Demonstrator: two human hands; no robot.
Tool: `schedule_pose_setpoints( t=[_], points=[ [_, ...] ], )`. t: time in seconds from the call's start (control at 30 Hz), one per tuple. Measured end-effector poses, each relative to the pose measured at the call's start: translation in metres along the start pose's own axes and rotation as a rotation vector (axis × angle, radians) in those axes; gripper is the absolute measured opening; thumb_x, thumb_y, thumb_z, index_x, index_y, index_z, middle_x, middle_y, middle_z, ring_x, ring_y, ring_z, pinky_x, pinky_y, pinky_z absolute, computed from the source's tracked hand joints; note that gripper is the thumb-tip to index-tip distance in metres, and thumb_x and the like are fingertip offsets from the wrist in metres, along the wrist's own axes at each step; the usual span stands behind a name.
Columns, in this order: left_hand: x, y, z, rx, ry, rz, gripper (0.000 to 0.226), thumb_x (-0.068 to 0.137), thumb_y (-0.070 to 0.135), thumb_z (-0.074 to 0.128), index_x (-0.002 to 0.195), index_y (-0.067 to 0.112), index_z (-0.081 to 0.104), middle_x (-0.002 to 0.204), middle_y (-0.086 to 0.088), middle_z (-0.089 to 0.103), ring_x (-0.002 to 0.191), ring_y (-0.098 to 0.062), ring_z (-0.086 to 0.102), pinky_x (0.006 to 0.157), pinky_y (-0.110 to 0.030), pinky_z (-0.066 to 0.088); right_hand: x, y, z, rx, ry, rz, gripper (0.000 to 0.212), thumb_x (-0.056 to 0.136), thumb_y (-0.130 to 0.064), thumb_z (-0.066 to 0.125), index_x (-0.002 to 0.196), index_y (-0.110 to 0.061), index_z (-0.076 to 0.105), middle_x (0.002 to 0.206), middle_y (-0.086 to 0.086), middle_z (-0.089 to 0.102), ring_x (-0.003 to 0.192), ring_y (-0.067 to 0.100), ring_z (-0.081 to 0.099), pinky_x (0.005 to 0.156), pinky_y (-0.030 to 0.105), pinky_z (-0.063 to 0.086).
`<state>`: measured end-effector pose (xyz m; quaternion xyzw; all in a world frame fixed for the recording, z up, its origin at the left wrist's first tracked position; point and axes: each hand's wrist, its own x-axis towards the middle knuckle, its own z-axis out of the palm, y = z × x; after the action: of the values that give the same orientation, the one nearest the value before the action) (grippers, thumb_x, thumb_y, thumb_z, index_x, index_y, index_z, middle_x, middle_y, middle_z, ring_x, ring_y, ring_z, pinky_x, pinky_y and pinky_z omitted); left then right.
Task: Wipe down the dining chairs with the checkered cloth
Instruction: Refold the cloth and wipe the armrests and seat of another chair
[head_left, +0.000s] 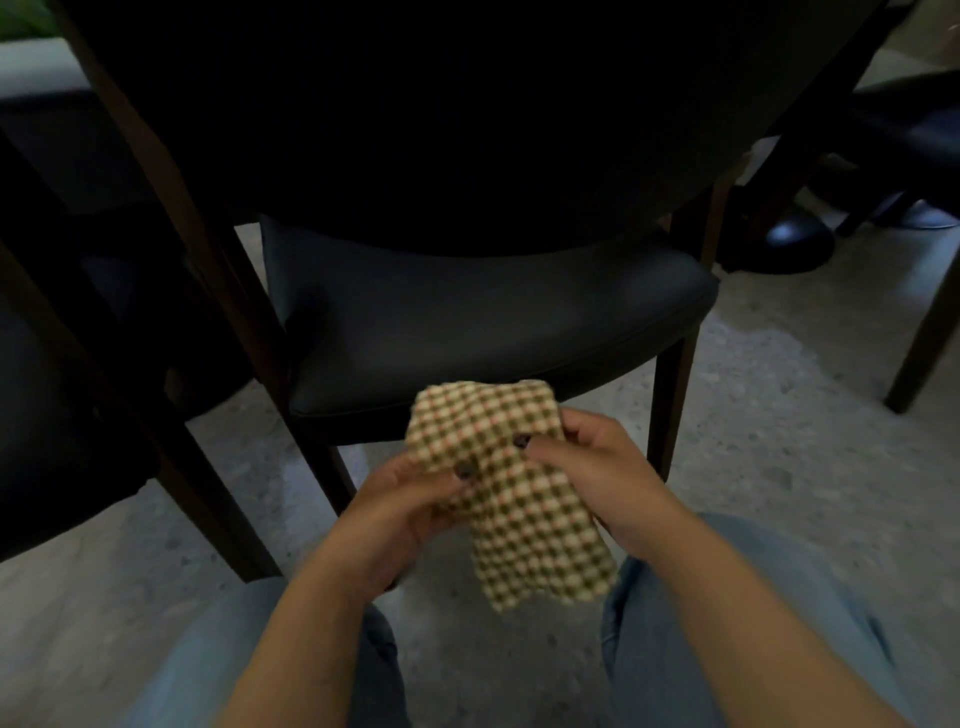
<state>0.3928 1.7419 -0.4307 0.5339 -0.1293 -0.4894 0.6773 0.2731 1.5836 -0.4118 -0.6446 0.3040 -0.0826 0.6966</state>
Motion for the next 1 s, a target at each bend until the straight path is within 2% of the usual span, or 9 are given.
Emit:
schedule_pose_setpoints(
  t=[0.1,0.2,0.37,0.47,0.53,0.6,0.73,0.87,1.0],
  points=[
    [0.003,-0.001,0.005,0.181,-0.04,-0.015,0.044,0.072,0.011,0.075,0.115,0.013,0.066,0.111,-0.008,0.073,0.102,-0.024,0.07,0.076,-0.027,0.058,0.002,-0.004,-0.015,0.105,0.047,0.006,0.018,0.09,-0.019,0.062,0.104,-0.027,0.07,0.102,-0.005,0.074,0.096,0.013,0.069,0.091,0.038,0.052],
    [0.009,0.008,0.011,0.148,-0.012,0.054,0.041,0.074,0.012,0.066,0.115,0.016,0.07,0.111,-0.006,0.073,0.102,-0.021,0.07,0.073,-0.024,0.057,-0.004,-0.014,-0.026,0.136,-0.011,-0.018,0.022,0.094,-0.016,0.055,0.109,-0.026,0.068,0.106,-0.004,0.073,0.1,0.013,0.068,0.086,0.032,0.052],
    [0.015,0.037,0.031,0.155,-0.029,0.151,0.025,0.084,0.011,0.056,0.084,0.019,0.08,0.093,-0.007,0.076,0.086,-0.019,0.073,0.065,-0.024,0.056,-0.028,-0.061,-0.037,0.024,-0.226,-0.202,0.046,0.086,0.002,0.046,0.09,-0.032,0.078,0.102,-0.006,0.072,0.096,0.013,0.068,0.076,0.026,0.057],
    [0.018,0.058,0.045,0.149,-0.02,0.24,0.028,0.08,0.005,0.055,0.068,0.017,0.077,0.077,-0.006,0.074,0.072,-0.017,0.07,0.061,-0.025,0.056,-0.049,-0.095,-0.039,-0.15,-0.268,-0.355,0.032,0.078,-0.017,0.05,0.078,-0.03,0.079,0.088,-0.008,0.066,0.089,0.009,0.064,0.08,0.024,0.052],
    [0.021,0.071,0.055,0.111,-0.037,0.277,0.019,0.079,0.005,0.057,0.079,0.014,0.074,0.087,-0.009,0.074,0.081,-0.022,0.069,0.067,-0.026,0.058,-0.055,-0.104,-0.042,-0.319,-0.011,-0.513,0.026,0.086,-0.043,0.061,0.073,-0.027,0.078,0.077,-0.013,0.064,0.078,0.001,0.061,0.072,0.016,0.047],
    [0.025,0.083,0.062,-0.025,-0.056,0.293,0.025,0.085,0.001,0.052,0.105,0.007,0.066,0.108,-0.013,0.072,0.101,-0.028,0.069,0.083,-0.034,0.059,-0.056,-0.108,-0.05,-0.346,0.398,-0.623,0.009,0.076,-0.034,0.077,0.079,-0.028,0.071,0.079,-0.021,0.064,0.077,-0.008,0.06,0.064,0.008,0.045],
    [0.027,0.102,0.071,-0.231,-0.069,0.384,0.042,0.086,-0.001,0.05,0.127,0.005,0.053,0.129,-0.014,0.064,0.119,-0.027,0.062,0.1,-0.045,0.048,-0.049,-0.11,-0.077,0.111,0.946,-0.696,0.057,0.068,-0.021,0.08,0.111,-0.039,0.047,0.104,-0.026,0.056,0.094,-0.017,0.055,0.069,0.008,0.051],
    [0.027,0.112,0.082,-0.266,-0.008,0.426,0.037,0.089,-0.012,0.044,0.118,0.006,0.057,0.114,-0.015,0.067,0.116,-0.028,0.062,0.1,-0.045,0.049,-0.03,-0.136,-0.096,0.503,1.099,-0.776,0.034,0.077,-0.015,0.073,0.092,-0.04,0.056,0.089,-0.022,0.068,0.087,-0.007,0.065,0.069,0.014,0.053],
    [0.027,0.113,0.092,-0.36,0.004,0.426,0.039,0.082,-0.015,0.042,0.104,0.01,0.062,0.099,-0.009,0.066,0.114,-0.028,0.06,0.101,-0.046,0.048,0.017,-0.172,-0.117,0.52,1.064,-0.828,0.026,0.084,-0.002,0.053,0.095,-0.026,0.054,0.095,-0.007,0.063,0.087,0.0,0.063,0.081,0.024,0.051]
  ],
)
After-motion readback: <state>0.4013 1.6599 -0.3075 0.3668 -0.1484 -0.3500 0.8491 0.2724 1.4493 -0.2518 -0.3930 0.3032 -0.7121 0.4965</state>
